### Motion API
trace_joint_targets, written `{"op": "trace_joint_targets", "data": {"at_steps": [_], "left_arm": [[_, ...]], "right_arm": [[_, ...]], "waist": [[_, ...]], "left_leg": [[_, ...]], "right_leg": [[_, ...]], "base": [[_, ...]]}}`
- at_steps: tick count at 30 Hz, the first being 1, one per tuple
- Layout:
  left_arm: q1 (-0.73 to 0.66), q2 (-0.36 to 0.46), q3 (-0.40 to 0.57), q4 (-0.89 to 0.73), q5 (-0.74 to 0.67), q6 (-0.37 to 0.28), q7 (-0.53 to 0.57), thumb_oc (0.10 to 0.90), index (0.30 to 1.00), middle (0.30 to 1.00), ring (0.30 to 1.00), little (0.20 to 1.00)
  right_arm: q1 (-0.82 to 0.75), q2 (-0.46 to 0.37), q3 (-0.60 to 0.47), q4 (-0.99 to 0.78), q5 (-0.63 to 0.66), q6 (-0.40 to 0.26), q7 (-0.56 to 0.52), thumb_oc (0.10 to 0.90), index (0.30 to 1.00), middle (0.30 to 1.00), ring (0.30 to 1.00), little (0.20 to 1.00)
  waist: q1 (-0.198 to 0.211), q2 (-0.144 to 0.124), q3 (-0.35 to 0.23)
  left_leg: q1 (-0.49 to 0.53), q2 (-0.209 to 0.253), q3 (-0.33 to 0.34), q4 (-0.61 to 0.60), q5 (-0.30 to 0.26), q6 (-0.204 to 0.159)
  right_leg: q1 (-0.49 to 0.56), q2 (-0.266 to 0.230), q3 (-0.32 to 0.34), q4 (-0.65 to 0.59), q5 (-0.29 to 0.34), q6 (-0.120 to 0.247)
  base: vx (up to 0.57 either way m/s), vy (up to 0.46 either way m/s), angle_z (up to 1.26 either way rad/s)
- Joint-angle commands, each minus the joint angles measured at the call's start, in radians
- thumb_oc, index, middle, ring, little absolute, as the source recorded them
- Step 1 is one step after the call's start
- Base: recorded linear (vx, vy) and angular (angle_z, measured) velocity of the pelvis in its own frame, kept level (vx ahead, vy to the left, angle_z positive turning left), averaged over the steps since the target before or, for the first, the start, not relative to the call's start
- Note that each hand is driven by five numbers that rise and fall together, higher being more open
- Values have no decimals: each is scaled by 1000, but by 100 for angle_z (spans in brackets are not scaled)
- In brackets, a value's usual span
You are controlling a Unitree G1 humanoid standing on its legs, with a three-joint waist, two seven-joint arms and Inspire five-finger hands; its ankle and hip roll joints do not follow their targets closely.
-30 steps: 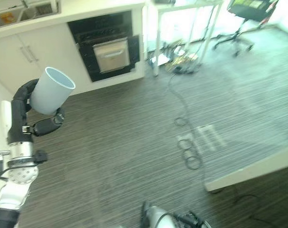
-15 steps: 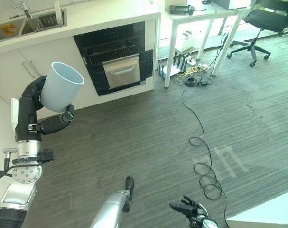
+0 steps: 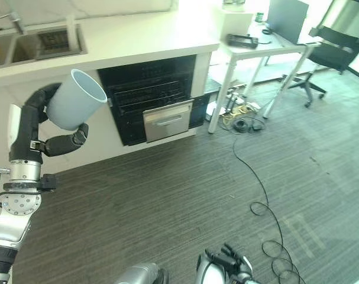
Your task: Place the dishes in the dishwasher.
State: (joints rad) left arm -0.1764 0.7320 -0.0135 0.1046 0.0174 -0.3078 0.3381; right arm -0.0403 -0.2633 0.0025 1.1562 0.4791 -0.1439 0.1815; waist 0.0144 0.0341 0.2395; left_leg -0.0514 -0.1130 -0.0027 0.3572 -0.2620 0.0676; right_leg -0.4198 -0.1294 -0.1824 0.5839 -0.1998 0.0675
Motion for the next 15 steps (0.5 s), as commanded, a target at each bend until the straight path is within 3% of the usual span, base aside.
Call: {"op": "trace_joint_targets", "data": {"at_steps": [1, 3, 4, 5, 6, 8, 9, 10, 11, 13, 14, 15], "left_arm": [[-93, 22, 69, -155, 2, -106, 103, 400, 300, 300, 300, 300], [-79, 3, 72, -160, 24, -100, 116, 400, 300, 300, 300, 300], [-63, -22, 71, -182, 55, -89, 129, 400, 300, 300, 300, 300], [-62, -29, 73, -198, 70, -82, 136, 400, 300, 300, 300, 300], [-64, -31, 82, -215, 72, -69, 134, 400, 300, 300, 300, 300], [-65, -27, 98, -227, 58, -57, 122, 400, 300, 300, 300, 300], [-72, 0, 122, -220, 34, -48, 94, 400, 300, 300, 300, 300], [-70, 5, 128, -217, 36, -47, 92, 400, 300, 300, 300, 300], [-61, 14, 137, -214, 46, -45, 98, 400, 300, 300, 300, 300], [-55, 20, 137, -217, 56, -44, 110, 400, 300, 300, 300, 300], [-51, 5, 134, -225, 79, -35, 126, 400, 300, 300, 300, 300], [-50, 2, 132, -224, 85, -37, 129, 400, 300, 300, 300, 300]], "right_arm": [[10, -30, -18, 91, 6, 20, -11, 800, 900, 900, 900, 900], [16, -41, -39, 129, 29, 30, -1, 800, 900, 900, 900, 900], [14, -47, -36, 133, 31, 26, -3, 800, 900, 900, 900, 900], [9, -57, -32, 130, 39, 17, 5, 800, 900, 900, 900, 900], [5, -68, -25, 128, 47, 9, 15, 800, 900, 900, 900, 900], [-2, -79, -18, 124, 47, -4, 27, 800, 900, 900, 900, 900], [-15, -90, -21, 120, 64, -13, 50, 800, 900, 900, 900, 900], [-18, -91, -20, 119, 61, -11, 55, 800, 900, 900, 900, 900], [-24, -89, -12, 113, 47, -7, 58, 800, 900, 900, 900, 900], [-26, -88, -3, 110, 41, -2, 54, 800, 900, 900, 900, 900], [-26, -80, 14, 116, 42, 4, 36, 800, 900, 900, 900, 900], [-26, -78, 15, 116, 41, 6, 32, 800, 900, 900, 900, 900]], "waist": [[-15, -3, -38], [-17, -9, -62], [-7, -11, -74], [2, -15, -77], [15, -29, -70], [29, -38, -59], [56, -33, -48], [62, -32, -48], [74, -29, -46], [86, -26, -40], [105, -4, -29], [108, -3, -30]], "left_leg": [[55, 48, -49, -57, -60, -3], [108, 64, -72, -57, -82, -32], [141, 96, -61, -57, -36, -58], [166, 112, -51, -57, 71, -82], [130, 109, -35, 33, 173, -99], [39, 102, -10, 190, 200, -101], [-59, 59, -4, 211, 165, -84], [-58, 44, -6, 180, 153, -79], [-43, 19, -10, 64, 142, -71], [-54, 1, -7, -57, 168, -78], [-191, -11, 24, -57, 186, -95], [-204, -12, 31, -57, 190, -95]], "right_leg": [[136, 14, 22, -284, 152, 107], [179, 41, 50, -284, 131, 80], [224, 46, 53, -284, 92, 53], [253, 52, 67, -284, 61, 37], [285, 52, 80, -284, 39, 23], [318, 52, 87, -284, 22, 8], [345, 69, 79, -284, 4, 0], [347, 73, 81, -284, 1, 2], [357, 86, 92, -284, -12, 6], [375, 98, 97, -284, -30, 8], [407, 123, 89, -284, -51, 11], [409, 123, 85, -284, -52, 11]], "base": [[732, -298, 73], [776, -275, 33], [716, -237, 25], [551, -213, 36], [355, -180, 42], [289, -152, -28], [331, -97, -41], [410, -21, -31], [287, 67, -47], [343, 139, -92], [310, 167, -112], [305, 190, -113]]}}
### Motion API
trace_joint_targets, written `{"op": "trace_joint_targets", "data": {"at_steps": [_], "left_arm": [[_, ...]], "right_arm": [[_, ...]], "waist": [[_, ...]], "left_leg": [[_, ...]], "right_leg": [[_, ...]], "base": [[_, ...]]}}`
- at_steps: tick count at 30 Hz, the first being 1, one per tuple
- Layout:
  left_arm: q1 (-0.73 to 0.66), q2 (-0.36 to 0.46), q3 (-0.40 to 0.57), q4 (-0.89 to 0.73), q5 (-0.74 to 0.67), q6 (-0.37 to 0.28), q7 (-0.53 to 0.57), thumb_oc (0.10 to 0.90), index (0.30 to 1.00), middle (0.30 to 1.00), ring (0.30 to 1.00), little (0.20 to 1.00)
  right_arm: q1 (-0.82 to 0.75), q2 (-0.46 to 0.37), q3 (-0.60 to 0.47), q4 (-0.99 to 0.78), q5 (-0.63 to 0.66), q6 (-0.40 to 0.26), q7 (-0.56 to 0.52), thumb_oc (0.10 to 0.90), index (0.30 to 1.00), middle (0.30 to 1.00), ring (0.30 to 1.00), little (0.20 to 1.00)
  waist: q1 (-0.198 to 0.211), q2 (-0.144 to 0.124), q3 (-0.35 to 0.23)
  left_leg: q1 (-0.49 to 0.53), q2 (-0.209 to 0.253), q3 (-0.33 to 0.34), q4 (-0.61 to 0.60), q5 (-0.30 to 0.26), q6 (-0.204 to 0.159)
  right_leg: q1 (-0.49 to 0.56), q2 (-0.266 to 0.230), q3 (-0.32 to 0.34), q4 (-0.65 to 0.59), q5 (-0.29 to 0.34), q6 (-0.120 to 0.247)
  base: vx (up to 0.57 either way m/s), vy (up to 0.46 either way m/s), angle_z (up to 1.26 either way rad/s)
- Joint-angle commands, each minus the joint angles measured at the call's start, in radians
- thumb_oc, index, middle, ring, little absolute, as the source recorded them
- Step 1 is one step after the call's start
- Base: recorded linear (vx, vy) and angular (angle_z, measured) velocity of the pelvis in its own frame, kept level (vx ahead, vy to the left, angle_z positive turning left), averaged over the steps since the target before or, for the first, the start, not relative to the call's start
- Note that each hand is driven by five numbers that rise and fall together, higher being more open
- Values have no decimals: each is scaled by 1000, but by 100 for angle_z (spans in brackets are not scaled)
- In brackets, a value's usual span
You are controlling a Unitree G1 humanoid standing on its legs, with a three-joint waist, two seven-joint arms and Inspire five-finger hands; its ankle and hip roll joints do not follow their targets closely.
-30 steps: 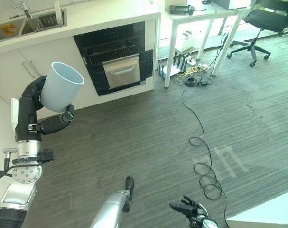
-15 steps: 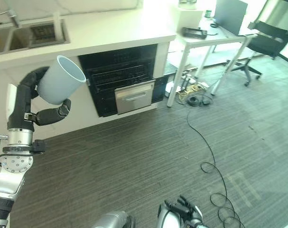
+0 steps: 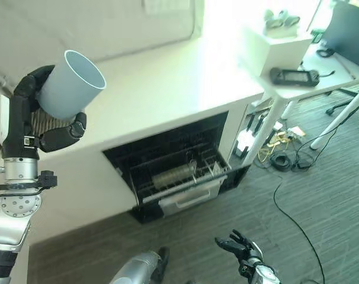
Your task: Place the dishes in the dishwasher.
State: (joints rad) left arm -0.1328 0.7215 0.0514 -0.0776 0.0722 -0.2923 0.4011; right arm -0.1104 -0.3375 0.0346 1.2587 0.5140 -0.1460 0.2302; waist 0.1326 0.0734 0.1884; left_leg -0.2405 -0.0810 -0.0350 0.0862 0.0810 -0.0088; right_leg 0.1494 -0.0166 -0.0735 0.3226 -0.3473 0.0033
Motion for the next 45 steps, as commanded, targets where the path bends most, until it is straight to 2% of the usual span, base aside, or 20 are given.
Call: {"op": "trace_joint_targets", "data": {"at_steps": [1, 5, 10, 20, 22, 23, 25, 27, 30, 32, 34, 36, 37, 39, 40, 41, 42, 43, 44, 45], "left_arm": [[-90, 4, 69, -35, 49, -62, 75, 400, 300, 300, 300, 300], [-47, -7, 87, -37, 90, -80, 107, 400, 300, 300, 300, 300], [-55, 3, 82, -28, 106, -83, 129, 400, 300, 300, 300, 300], [-64, 13, 80, -9, 109, -71, 128, 400, 300, 300, 300, 300], [-60, 20, 85, -9, 115, -68, 136, 400, 300, 300, 300, 300], [-61, 27, 88, -10, 114, -62, 140, 400, 300, 300, 300, 300], [-66, 40, 90, -5, 102, -60, 145, 400, 300, 300, 300, 300], [-76, 48, 84, 0, 99, -52, 148, 400, 300, 300, 300, 300], [-102, 52, 60, 22, 111, -44, 156, 400, 300, 300, 300, 300], [-108, 62, 50, 34, 107, -45, 169, 400, 300, 300, 300, 300], [-102, 76, 55, 49, 97, -52, 178, 400, 300, 300, 300, 300], [-85, 90, 72, 63, 83, -64, 184, 400, 300, 300, 300, 300], [-61, 89, 101, 56, 54, -43, 163, 400, 300, 300, 300, 300], [-45, 70, 108, 21, 50, -15, 171, 400, 300, 300, 300, 300], [-36, 38, 124, -27, 58, 6, 155, 400, 300, 300, 300, 300], [-35, 21, 135, -47, 51, 12, 133, 400, 300, 300, 300, 300], [-47, 13, 140, -56, 38, -1, 92, 400, 300, 300, 300, 300], [-49, 11, 140, -56, 37, -3, 87, 400, 300, 300, 300, 300], [-63, 2, 130, -57, 35, -20, 66, 400, 300, 300, 300, 300], [-67, -2, 124, -60, 36, -26, 63, 400, 300, 300, 300, 300]], "right_arm": [[44, 8, -18, 15, -5, 8, -28, 800, 900, 900, 900, 900], [45, 23, -20, 18, -20, 9, -27, 800, 900, 900, 900, 900], [68, 33, -21, 13, -22, -8, -23, 800, 900, 900, 900, 900], [71, 42, -20, 9, -41, 0, -29, 800, 900, 900, 900, 900], [68, 46, -26, 8, -53, -2, -26, 800, 900, 900, 900, 900], [70, 52, -31, 3, -63, -7, -21, 800, 900, 900, 900, 900], [71, 57, -30, -2, -67, -11, -17, 800, 900, 900, 900, 900], [70, 60, -31, -2, -73, -11, -13, 800, 900, 900, 900, 900], [61, 61, -32, 2, -65, -10, -13, 800, 900, 900, 900, 900], [51, 62, -34, 2, -70, -7, -13, 800, 900, 900, 900, 900], [43, 64, -34, 6, -94, -3, -8, 800, 900, 900, 900, 900], [37, 69, -24, 10, -115, 0, -2, 800, 900, 900, 900, 900], [37, 61, 7, 14, -143, 10, 14, 800, 900, 900, 900, 900], [33, 52, 36, 16, -141, 4, 9, 800, 900, 900, 900, 900], [28, 38, 46, 10, -145, 0, -13, 800, 900, 900, 900, 900], [29, 26, 40, 15, -112, -1, -31, 800, 900, 900, 900, 900], [40, 15, 23, 24, -80, -5, -24, 800, 900, 900, 900, 900], [42, 14, 20, 25, -81, -6, -21, 800, 900, 900, 900, 900], [53, 16, 1, 26, -67, -18, -16, 800, 900, 900, 900, 900], [56, 18, -9, 22, -58, -20, -12, 800, 900, 900, 900, 900]], "waist": [[-6, -39, 14], [9, -30, -4], [-8, -27, -31], [-29, -16, -44], [-35, -5, -40], [-45, 4, -29], [-48, 5, -14], [-51, 3, -8], [-62, 0, -5], [-65, -13, -1], [-61, -24, -7], [-55, -33, -13], [-35, -37, -29], [-25, -35, -35], [-10, -34, -32], [-7, -32, -30], [-6, -36, -25], [-6, -37, -24], [-11, -43, -21], [-15, -43, -22]], "left_leg": [[-35, -41, 76, 214, -155, -9], [-19, -55, 29, 214, -180, 8], [31, -63, -9, 214, -232, 26], [103, -44, -23, 214, -296, 38], [111, -32, -21, 214, -306, 51], [121, -20, -23, 214, -314, 67], [129, -14, -24, 214, -322, 81], [141, -11, -34, 214, -331, 85], [171, 10, -70, 214, -349, 73], [190, 23, -89, 214, -364, 54], [197, 48, -96, 214, -380, 31], [196, 79, -95, 214, -390, 12], [169, 131, -88, 214, -364, -32], [134, 191, -70, 214, -323, -73], [92, 228, -57, 214, -274, -102], [68, 239, -48, 214, -250, -110], [52, 242, 1, 214, -223, -102], [51, 240, 9, 214, -220, -100], [63, 228, 85, 214, -226, -84], [69, 215, 117, 214, -238, -71]], "right_leg": [[-158, 12, -38, -23, 89, 76], [-127, 36, -34, -23, 67, 71], [-124, 44, -35, -23, 61, 65], [-130, 34, -73, -23, 82, 76], [-110, 40, -86, -23, 148, 94], [-138, 39, -84, 54, 205, 118], [-202, 14, -87, 166, 233, 140], [-235, -25, -93, 171, 247, 150], [-220, -107, -65, 3, 266, 170], [-245, -171, -25, -23, 252, 187], [-284, -209, 9, -23, 232, 204], [-299, -214, 21, -23, 230, 220], [-259, -195, -19, -23, 174, 202], [-237, -174, -68, -23, 141, 177], [-224, -152, -111, -23, 112, 145], [-220, -137, -125, -23, 102, 129], [-213, -134, -156, -23, 97, 116], [-211, -136, -161, -23, 97, 115], [-203, -149, -199, -23, 92, 112], [-204, -153, -214, -23, 94, 112]], "base": [[162, 132, -91], [180, 117, -30], [117, 79, 5], [28, 20, 7], [16, 6, -1], [-10, 5, -5], [-34, -71, -14], [38, -209, -14], [136, -278, 30], [173, -374, 44], [178, -382, 28], [258, -460, 21], [345, -583, 30], [287, -516, 84], [204, -449, 118], [151, -463, 94], [84, -317, 83], [42, -292, 76], [-8, -145, 79], [-19, -120, 86]]}}
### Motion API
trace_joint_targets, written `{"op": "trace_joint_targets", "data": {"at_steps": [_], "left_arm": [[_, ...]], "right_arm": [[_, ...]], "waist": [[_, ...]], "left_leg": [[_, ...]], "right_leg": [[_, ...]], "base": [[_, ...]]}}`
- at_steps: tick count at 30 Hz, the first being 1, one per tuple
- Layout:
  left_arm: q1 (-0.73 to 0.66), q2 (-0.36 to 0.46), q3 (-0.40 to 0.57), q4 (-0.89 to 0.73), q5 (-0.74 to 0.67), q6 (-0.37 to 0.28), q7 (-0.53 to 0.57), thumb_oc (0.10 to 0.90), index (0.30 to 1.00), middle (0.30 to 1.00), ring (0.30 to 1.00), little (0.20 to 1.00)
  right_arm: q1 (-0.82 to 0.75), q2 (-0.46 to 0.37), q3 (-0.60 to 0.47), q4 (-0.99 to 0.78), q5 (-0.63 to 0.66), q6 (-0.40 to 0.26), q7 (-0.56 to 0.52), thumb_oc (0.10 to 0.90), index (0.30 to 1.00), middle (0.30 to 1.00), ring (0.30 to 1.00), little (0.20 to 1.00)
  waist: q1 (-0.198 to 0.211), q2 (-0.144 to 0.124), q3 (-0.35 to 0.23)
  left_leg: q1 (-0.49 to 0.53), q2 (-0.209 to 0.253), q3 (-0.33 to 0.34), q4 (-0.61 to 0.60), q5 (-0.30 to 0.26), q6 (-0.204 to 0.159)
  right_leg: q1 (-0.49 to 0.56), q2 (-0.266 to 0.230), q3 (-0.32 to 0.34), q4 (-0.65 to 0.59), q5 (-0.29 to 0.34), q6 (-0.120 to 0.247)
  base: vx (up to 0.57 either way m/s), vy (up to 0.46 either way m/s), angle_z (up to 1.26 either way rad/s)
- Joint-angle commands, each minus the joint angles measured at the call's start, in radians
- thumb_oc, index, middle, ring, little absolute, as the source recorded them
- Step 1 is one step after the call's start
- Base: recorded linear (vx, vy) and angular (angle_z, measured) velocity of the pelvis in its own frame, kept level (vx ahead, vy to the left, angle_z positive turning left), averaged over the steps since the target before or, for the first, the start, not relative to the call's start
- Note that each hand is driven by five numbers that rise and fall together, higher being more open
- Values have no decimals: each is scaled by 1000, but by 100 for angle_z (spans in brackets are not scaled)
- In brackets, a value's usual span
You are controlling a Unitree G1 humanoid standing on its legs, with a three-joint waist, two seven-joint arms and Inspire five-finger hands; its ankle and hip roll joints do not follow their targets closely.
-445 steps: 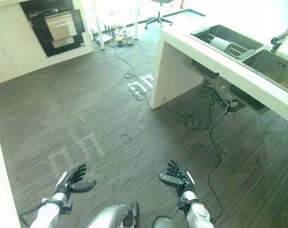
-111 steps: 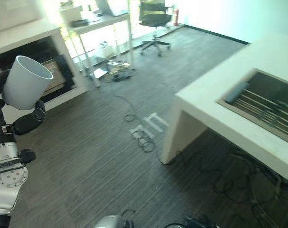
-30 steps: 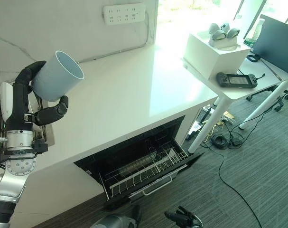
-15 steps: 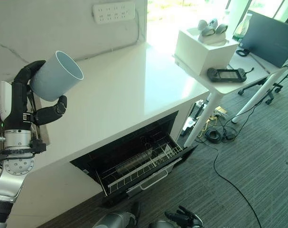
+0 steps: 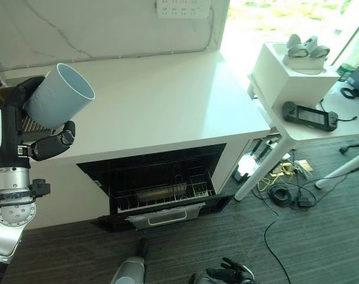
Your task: Place the dishes in the dishwasher.
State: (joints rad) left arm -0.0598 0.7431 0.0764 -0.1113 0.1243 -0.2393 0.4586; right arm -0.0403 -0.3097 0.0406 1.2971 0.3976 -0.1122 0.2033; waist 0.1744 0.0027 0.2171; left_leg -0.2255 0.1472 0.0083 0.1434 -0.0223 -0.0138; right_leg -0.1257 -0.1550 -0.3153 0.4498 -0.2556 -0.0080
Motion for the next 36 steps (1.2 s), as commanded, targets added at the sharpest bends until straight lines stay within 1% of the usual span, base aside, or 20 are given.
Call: {"op": "trace_joint_targets", "data": {"at_steps": [1, 2, 4, 7, 11, 12, 13, 14, 16, 17, 19, 20, 21, 25, 27, 30, 31, 33, 35, 36], "left_arm": [[-138, -28, 92, -32, -13, -82, 8, 400, 300, 300, 300, 300], [-131, -30, 85, -37, -4, -87, 12, 400, 300, 300, 300, 300], [-115, -35, 78, -46, 14, -90, 24, 400, 300, 300, 300, 300], [-105, -44, 76, -46, 0, -106, 21, 400, 300, 300, 300, 300], [-106, -60, 58, -23, -46, -118, -2, 400, 300, 300, 300, 300], [-105, -66, 49, -16, -84, -127, -17, 400, 300, 300, 300, 300], [-93, -87, 44, -17, -166, -149, -60, 400, 300, 300, 300, 300], [-91, -90, 43, -18, -179, -152, -66, 400, 300, 300, 300, 300], [-74, -113, 42, -24, -236, -164, -97, 400, 300, 300, 300, 300], [-70, -121, 42, -24, -261, -170, -106, 400, 300, 300, 300, 300], [-64, -132, 37, -16, -281, -184, -111, 400, 300, 300, 300, 300], [-61, -145, 29, 3, -311, -204, -124, 400, 300, 300, 300, 300], [-60, -153, 23, 19, -327, -222, -132, 400, 300, 300, 300, 300], [-62, -178, -3, 56, -318, -266, -118, 400, 300, 300, 300, 300], [-62, -188, -10, 63, -316, -281, -120, 400, 300, 300, 300, 300], [-55, -203, -8, 64, -370, -312, -143, 400, 300, 300, 300, 300], [-54, -207, -8, 62, -385, -316, -151, 400, 300, 300, 300, 300], [-50, -225, -12, 66, -428, -340, -175, 400, 300, 300, 300, 300], [-57, -242, -22, 70, -450, -358, -183, 400, 300, 300, 300, 300], [-63, -255, -32, 74, -458, -381, -191, 400, 300, 300, 300, 300]], "right_arm": [[-14, -6, -22, -22, 64, -49, 17, 800, 900, 900, 900, 900], [-12, -2, -26, -26, 81, -38, 27, 800, 900, 900, 900, 900], [-17, 3, -36, -26, 167, -41, 44, 800, 900, 900, 900, 900], [-19, 1, -54, -32, 204, -51, 71, 800, 900, 900, 900, 900], [-13, -10, -61, -66, 241, -121, 88, 800, 900, 900, 900, 900], [-10, -14, -60, -91, 260, -159, 88, 800, 900, 900, 900, 900], [-1, -22, -64, -174, 276, -217, 76, 800, 900, 900, 900, 900], [1, -21, -64, -188, 282, -224, 73, 800, 900, 900, 900, 900], [12, -19, -67, -300, 305, -268, 36, 800, 900, 900, 900, 900], [15, -16, -69, -337, 312, -294, 22, 800, 900, 900, 900, 900], [23, -12, -69, -429, 300, -309, -21, 800, 900, 900, 900, 900], [35, -5, -75, -525, 263, -342, -86, 800, 900, 900, 900, 900], [41, -4, -78, -574, 243, -359, -124, 800, 900, 900, 900, 900], [65, 1, -110, -696, 199, -382, -257, 800, 900, 900, 900, 900], [78, 2, -124, -736, 194, -400, -286, 800, 900, 900, 900, 900], [114, 15, -157, -868, 148, -440, -309, 800, 900, 900, 900, 900], [120, 19, -159, -888, 142, -446, -313, 800, 900, 900, 900, 900], [131, 23, -166, -964, 136, -488, -309, 800, 900, 900, 900, 900], [138, 13, -169, -1049, 117, -483, -279, 800, 900, 900, 900, 900], [141, 4, -167, -1087, 94, -472, -246, 800, 900, 900, 900, 900]], "waist": [[-61, 31, -53], [-65, 39, -56], [-61, 52, -55], [-60, 60, -63], [-69, 60, -75], [-74, 58, -79], [-84, 52, -82], [-86, 51, -82], [-97, 44, -81], [-101, 42, -83], [-111, 39, -85], [-124, 33, -86], [-132, 31, -87], [-170, 23, -88], [-185, 21, -86], [-219, 21, -83], [-222, 20, -83], [-239, 18, -81], [-254, 16, -81], [-261, 15, -81]], "left_leg": [[60, -21, 89, 157, -147, -59], [54, -18, 92, 157, -143, -65], [41, -41, 51, 157, -136, -66], [16, -40, 43, 157, -124, -76], [26, -47, 34, 157, -138, -80], [39, -53, 28, 157, -147, -79], [55, -59, 23, 157, -162, -75], [57, -59, 23, 157, -164, -75], [78, -59, 26, 157, -185, -72], [77, -60, 25, 157, -182, -69], [83, -62, 26, 157, -189, -64], [93, -65, 27, 157, -197, -57], [98, -66, 30, 157, -203, -52], [122, -66, 55, 157, -219, -38], [133, -64, 68, 157, -225, -33], [154, -64, 93, 157, -237, -22], [156, -64, 96, 157, -238, -20], [164, -66, 103, 157, -243, -15], [168, -69, 108, 157, -248, -11], [170, -70, 111, 157, -250, -10]], "right_leg": [[70, -16, 16, -150, 6, 126], [70, -9, 12, -150, 9, 124], [78, 9, 31, -150, 5, 116], [78, 13, 32, -150, 2, 114], [77, 0, 35, -150, -5, 119], [73, -4, 36, -150, -2, 122], [66, -9, 44, -150, 3, 126], [65, -10, 45, -150, 4, 127], [67, -12, 56, -150, 2, 133], [59, -12, 60, -150, 10, 133], [55, -10, 70, -150, 13, 135], [53, -6, 86, -150, 15, 137], [51, -4, 97, -150, 17, 138], [44, 3, 134, -150, 27, 141], [43, 5, 147, -150, 32, 141], [35, 6, 175, -150, 46, 147], [34, 6, 179, -150, 47, 148], [28, 8, 193, -150, 54, 151], [21, 10, 205, -150, 61, 155], [18, 10, 211, -150, 63, 157]], "base": [[-22, 2, 101], [3, 66, 93], [13, 93, 52], [-14, 65, 4], [17, 70, -2], [23, 73, -3], [20, 48, -8], [15, 17, -6], [19, -10, -7], [11, -9, -13], [5, -18, -23], [20, -26, -26], [19, -20, -24], [13, 8, -36], [13, 32, -33], [-2, 37, -41], [-11, 26, -44], [-13, 24, -44], [-21, 31, -35], [-27, 35, -29]]}}
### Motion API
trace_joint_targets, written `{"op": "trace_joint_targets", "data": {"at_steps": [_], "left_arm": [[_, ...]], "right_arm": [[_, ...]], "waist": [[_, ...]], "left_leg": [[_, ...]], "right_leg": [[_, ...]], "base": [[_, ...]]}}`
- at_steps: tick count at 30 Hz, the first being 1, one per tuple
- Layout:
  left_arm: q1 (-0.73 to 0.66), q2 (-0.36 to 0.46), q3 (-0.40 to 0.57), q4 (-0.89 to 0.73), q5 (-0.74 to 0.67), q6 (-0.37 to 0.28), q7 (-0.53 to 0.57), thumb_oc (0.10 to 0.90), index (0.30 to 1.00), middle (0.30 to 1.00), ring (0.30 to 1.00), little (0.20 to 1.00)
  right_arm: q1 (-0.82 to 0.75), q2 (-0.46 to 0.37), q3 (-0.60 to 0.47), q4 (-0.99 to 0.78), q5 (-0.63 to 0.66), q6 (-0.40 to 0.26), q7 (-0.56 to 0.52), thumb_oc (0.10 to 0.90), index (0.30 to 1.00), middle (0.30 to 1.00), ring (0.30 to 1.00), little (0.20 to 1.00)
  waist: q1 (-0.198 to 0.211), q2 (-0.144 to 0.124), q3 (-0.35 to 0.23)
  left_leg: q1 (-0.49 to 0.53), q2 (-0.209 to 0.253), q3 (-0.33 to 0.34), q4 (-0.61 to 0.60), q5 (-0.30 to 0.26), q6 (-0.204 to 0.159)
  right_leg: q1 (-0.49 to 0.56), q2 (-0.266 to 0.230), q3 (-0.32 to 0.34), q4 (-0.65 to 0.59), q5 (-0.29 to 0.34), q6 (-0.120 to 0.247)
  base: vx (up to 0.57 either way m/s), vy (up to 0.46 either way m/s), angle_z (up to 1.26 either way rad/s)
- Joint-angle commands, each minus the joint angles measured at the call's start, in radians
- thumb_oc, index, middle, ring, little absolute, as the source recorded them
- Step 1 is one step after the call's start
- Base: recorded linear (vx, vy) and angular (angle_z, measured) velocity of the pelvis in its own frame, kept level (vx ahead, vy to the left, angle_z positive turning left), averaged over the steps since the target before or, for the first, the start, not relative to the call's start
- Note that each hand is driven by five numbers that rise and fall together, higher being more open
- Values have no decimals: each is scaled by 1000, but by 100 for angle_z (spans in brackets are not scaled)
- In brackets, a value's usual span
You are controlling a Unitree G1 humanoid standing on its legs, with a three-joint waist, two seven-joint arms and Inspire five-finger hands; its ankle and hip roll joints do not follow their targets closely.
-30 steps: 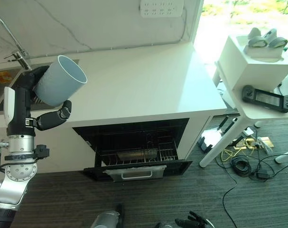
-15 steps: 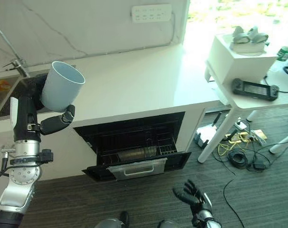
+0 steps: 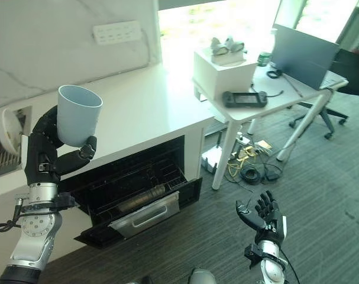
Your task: Place the dishes in the dishwasher.
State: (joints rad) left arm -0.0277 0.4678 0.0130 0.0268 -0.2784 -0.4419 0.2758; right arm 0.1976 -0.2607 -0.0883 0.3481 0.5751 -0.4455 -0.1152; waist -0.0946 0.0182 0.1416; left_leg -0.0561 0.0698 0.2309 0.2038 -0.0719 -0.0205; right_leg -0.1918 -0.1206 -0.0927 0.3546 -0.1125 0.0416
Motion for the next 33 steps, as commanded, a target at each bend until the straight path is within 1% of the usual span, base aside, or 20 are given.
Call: {"op": "trace_joint_targets", "data": {"at_steps": [1, 3, 5, 6, 7, 9, 11, 12, 13, 14, 15, 17, 18, 19, 21, 22, 25, 26, 27, 33], "left_arm": [[-101, 5, 27, -69, -50, -192, -13, 400, 300, 300, 300, 300], [-109, -6, 17, -69, -36, -203, -8, 400, 300, 300, 300, 300], [-122, -22, 4, -64, -14, -216, 3, 400, 300, 300, 300, 300], [-132, -31, -8, -60, 4, -219, 9, 400, 300, 300, 300, 300], [-147, -39, -26, -50, 34, -217, 14, 400, 300, 300, 300, 300], [-155, -43, -44, -43, 68, -217, 23, 400, 300, 300, 300, 300], [-164, -45, -65, -34, 124, -222, 49, 400, 300, 300, 300, 300], [-174, -49, -89, -19, 198, -232, 109, 400, 300, 300, 300, 300], [-179, -55, -104, -10, 240, -234, 158, 400, 300, 300, 300, 300], [-181, -57, -113, -3, 260, -240, 175, 400, 300, 300, 300, 300], [-186, -62, -131, 3, 316, -248, 221, 400, 300, 300, 300, 300], [-201, -63, -158, 16, 415, -239, 320, 400, 300, 300, 300, 300], [-209, -60, -172, 30, 473, -229, 393, 400, 300, 300, 300, 300], [-210, -61, -183, 37, 494, -225, 427, 400, 300, 300, 300, 300], [-206, -66, -190, 35, 506, -231, 430, 400, 300, 300, 300, 300], [-209, -69, -203, 45, 532, -233, 468, 400, 300, 300, 300, 300], [-212, -75, -219, 47, 560, -233, 488, 400, 300, 300, 300, 300], [-234, -73, -248, 76, 599, -233, 549, 400, 300, 300, 300, 300], [-232, -77, -255, 69, 623, -231, 567, 400, 300, 300, 300, 300], [-206, -84, -261, 73, 680, -249, 626, 400, 300, 300, 300, 300]], "right_arm": [[-101, -61, -30, -181, -100, -139, 103, 800, 900, 900, 900, 900], [-104, -71, -22, -214, -107, -141, 117, 800, 900, 900, 900, 900], [-108, -88, -15, -263, -69, -139, 170, 800, 900, 900, 900, 900], [-114, -96, -12, -298, -35, -132, 219, 800, 900, 900, 900, 900], [-126, -112, -3, -344, 6, -82, 319, 800, 900, 900, 900, 900], [-144, -132, 20, -384, 43, -58, 401, 800, 900, 900, 900, 900], [-169, -154, 48, -438, 88, -13, 486, 800, 900, 900, 900, 900], [-200, -167, 83, -487, 135, 35, 533, 800, 900, 900, 900, 900], [-224, -166, 117, -515, 165, 62, 541, 800, 900, 900, 900, 900], [-238, -163, 136, -528, 177, 78, 546, 800, 900, 900, 900, 900], [-259, -152, 171, -547, 206, 111, 560, 800, 900, 900, 900, 900], [-294, -132, 229, -559, 240, 147, 556, 800, 900, 900, 900, 900], [-308, -123, 249, -562, 252, 165, 545, 800, 900, 900, 900, 900], [-324, -122, 272, -558, 266, 162, 528, 800, 900, 900, 900, 900], [-334, -117, 288, -562, 275, 166, 520, 800, 900, 900, 900, 900], [-340, -109, 304, -566, 281, 172, 510, 800, 900, 900, 900, 900], [-351, -103, 325, -563, 286, 173, 488, 800, 900, 900, 900, 900], [-365, -103, 340, -553, 260, 200, 435, 800, 900, 900, 900, 900], [-378, -98, 349, -537, 267, 202, 399, 800, 900, 900, 900, 900], [-390, -85, 368, -498, 309, 225, 374, 800, 900, 900, 900, 900]], "waist": [[1, -4, -5], [-5, -6, -7], [-13, -9, -10], [-19, -12, -13], [-22, -16, -15], [-21, -19, -16], [-16, -22, -20], [-8, -24, -24], [2, -25, -28], [8, -25, -30], [19, -26, -33], [38, -27, -37], [45, -28, -39], [56, -30, -38], [63, -30, -37], [67, -32, -37], [74, -34, -36], [80, -37, -36], [88, -39, -32], [109, -45, -28]], "left_leg": [[3, 7, -106, 96, -203, -1], [6, 6, -102, 96, -205, 0], [10, 5, -93, 96, -208, 1], [13, 4, -88, 96, -210, 1], [18, 4, -81, 96, -212, 2], [21, 3, -76, 96, -213, 4], [22, 5, -72, 96, -214, 3], [22, 6, -72, 96, -212, 1], [21, 7, -73, 96, -210, 0], [22, 7, -74, 96, -209, 0], [20, 7, -78, 96, -208, 0], [16, 5, -86, 96, -207, 0], [15, 3, -91, 96, -206, 0], [14, 1, -98, 96, -205, -1], [13, 0, -101, 96, -204, -2], [14, -2, -105, 96, -204, -1], [14, -5, -109, 96, -204, 1], [15, -10, -113, 96, -204, 4], [14, -11, -116, 96, -204, 6], [10, -14, -132, 96, -204, 7]], "right_leg": [[80, -24, -6, -55, -77, 109], [77, -23, 0, -55, -74, 110], [71, -22, 9, -55, -70, 112], [69, -22, 13, -55, -67, 113], [66, -23, 15, -55, -65, 115], [66, -24, 15, -55, -63, 115], [66, -26, 12, -55, -64, 115], [68, -27, 7, -55, -64, 114], [70, -30, 1, -55, -64, 114], [72, -31, -2, -55, -64, 113], [75, -34, -9, -55, -65, 112], [79, -36, -18, -55, -67, 110], [81, -38, -21, -55, -68, 109], [83, -38, -22, -55, -68, 109], [84, -39, -25, -55, -68, 109], [87, -39, -26, -55, -68, 110], [89, -40, -28, -55, -69, 109], [93, -41, -30, -55, -69, 109], [95, -43, -35, -55, -68, 108], [101, -46, -47, -55, -67, 105]], "base": [[-21, 26, -37], [-13, 14, -38], [-8, 14, -33], [-8, 3, -25], [-13, -4, -23], [-20, -13, -23], [-12, -23, -9], [2, -33, -2], [0, 0, 0], [21, -25, 4], [21, -19, 7], [20, -17, 11], [28, -11, 13], [23, -6, 15], [14, -1, 19], [18, 0, 17], [9, 0, 14], [-8, -6, 22], [-14, -10, 21], [-13, -13, 14]]}}
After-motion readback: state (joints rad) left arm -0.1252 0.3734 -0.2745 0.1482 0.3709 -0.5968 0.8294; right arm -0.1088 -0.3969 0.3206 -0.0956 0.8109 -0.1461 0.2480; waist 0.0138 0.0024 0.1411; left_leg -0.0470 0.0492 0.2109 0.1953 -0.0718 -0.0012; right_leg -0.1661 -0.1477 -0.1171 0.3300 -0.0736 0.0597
